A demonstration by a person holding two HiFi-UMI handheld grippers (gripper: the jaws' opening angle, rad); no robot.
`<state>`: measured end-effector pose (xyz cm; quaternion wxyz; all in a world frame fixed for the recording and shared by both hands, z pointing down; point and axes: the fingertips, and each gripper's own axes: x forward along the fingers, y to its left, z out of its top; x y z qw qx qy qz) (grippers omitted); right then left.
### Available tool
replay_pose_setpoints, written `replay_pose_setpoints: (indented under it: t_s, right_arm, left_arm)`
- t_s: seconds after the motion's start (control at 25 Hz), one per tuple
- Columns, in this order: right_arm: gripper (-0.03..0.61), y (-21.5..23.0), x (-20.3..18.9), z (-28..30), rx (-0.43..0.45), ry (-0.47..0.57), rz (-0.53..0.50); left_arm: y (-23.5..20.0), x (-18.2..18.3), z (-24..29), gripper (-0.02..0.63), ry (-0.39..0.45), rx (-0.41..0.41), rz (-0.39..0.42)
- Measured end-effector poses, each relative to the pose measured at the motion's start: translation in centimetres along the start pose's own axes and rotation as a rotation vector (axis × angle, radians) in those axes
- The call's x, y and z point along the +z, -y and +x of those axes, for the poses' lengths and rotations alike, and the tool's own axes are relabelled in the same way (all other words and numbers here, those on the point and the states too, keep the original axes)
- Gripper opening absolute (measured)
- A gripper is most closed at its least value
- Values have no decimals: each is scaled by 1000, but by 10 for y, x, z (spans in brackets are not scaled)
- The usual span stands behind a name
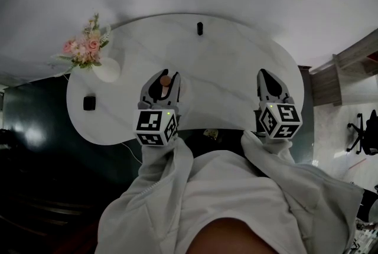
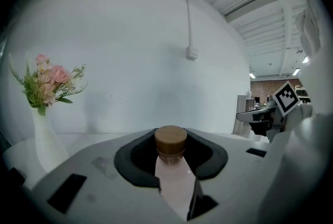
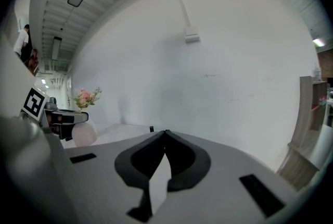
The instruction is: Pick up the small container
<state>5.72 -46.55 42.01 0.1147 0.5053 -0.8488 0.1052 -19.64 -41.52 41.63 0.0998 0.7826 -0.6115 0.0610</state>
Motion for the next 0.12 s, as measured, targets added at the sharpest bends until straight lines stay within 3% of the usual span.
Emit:
replay_pose_setpoints:
  t_s: [0.12]
  right_arm:
    - [49, 0, -2, 0, 3, -4, 1]
  left_arm:
    - [2, -2, 1, 117, -4, -2, 0]
